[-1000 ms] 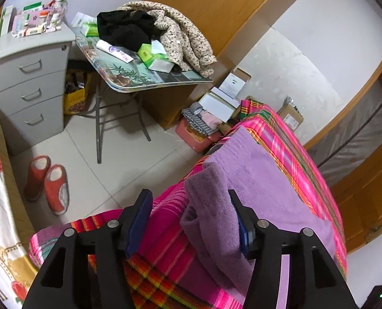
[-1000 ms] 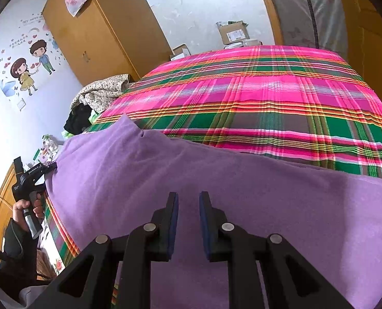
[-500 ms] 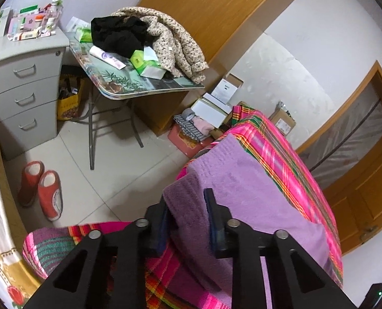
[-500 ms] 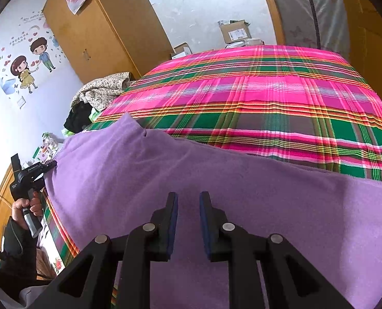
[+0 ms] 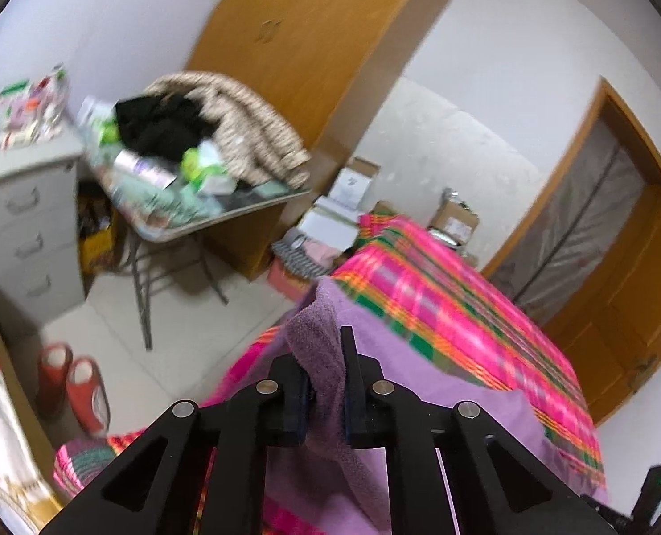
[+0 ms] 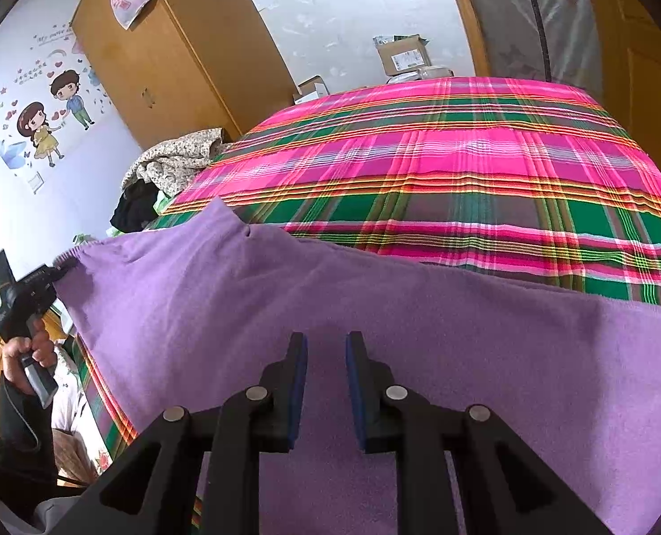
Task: Fold clothes
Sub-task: 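Grasp the sweater's ribbed cuff end with the left gripper, then lift the held sweater end with the left gripper and carry it over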
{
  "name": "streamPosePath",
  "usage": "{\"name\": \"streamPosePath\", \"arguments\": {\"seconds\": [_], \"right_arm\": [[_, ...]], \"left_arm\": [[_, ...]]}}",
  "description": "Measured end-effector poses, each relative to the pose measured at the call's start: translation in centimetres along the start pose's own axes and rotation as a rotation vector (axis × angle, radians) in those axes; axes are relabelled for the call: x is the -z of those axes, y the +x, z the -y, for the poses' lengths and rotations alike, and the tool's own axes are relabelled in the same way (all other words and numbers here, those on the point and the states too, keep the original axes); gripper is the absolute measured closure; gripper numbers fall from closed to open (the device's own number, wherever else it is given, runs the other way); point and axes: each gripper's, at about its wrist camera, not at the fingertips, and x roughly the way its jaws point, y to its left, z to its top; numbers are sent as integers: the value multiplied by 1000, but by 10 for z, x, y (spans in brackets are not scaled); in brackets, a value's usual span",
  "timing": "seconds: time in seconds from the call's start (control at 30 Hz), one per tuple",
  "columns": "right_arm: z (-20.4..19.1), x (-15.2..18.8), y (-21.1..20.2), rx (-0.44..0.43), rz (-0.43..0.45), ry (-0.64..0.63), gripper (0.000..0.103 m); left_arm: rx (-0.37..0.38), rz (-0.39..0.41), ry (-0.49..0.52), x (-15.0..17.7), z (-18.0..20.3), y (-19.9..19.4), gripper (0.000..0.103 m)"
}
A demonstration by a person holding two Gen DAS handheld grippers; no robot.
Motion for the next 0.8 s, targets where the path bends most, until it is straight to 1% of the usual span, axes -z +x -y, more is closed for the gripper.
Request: {"name": "streamPosePath", "arguments": {"seconds": [0.13, 0.2, 0.23, 0.3, 0.43, 0.47, 0.5, 0.53, 0.57, 0.6, 0.63, 0.8], "right_arm": [[3, 1, -3, -3, 8, 7, 84], [4, 2, -5, -4, 13, 10, 84], [5, 2, -5, -4, 15, 11, 84], [7, 3, -6, -7, 15, 14, 84], [8, 4, -4, -11, 10, 20, 84], [9, 4, -3, -12, 8, 21, 84], [9, 4, -2, -14, 6, 21, 84], [8, 4, -1, -15, 3, 16, 84], [7, 4, 0, -17, 1, 12, 84], [6, 3, 1, -18, -1, 10, 84], [5, 3, 2, -19, -4, 8, 84], [-1, 3, 6, -27, -10, -7, 84]], "left_arm": [[50, 14, 54, -5, 25, -5, 92], [64, 19, 76, -7, 34, -7, 92], [58, 19, 83, -8, 36, -6, 92], [14, 2, 70, -9, 27, 2, 91], [-112, -113, -34, 1, -20, 27, 80], [-144, -143, -62, 4, -33, 34, 80], [-155, -167, -102, 8, -44, 37, 77], [-161, -190, -146, 13, -56, 38, 68], [-153, -192, -178, 17, -64, 36, 63], [-142, -187, -206, 20, -70, 33, 55], [-140, -183, -211, 22, -72, 31, 53], [-107, -181, -201, 22, -68, 30, 53]]}}
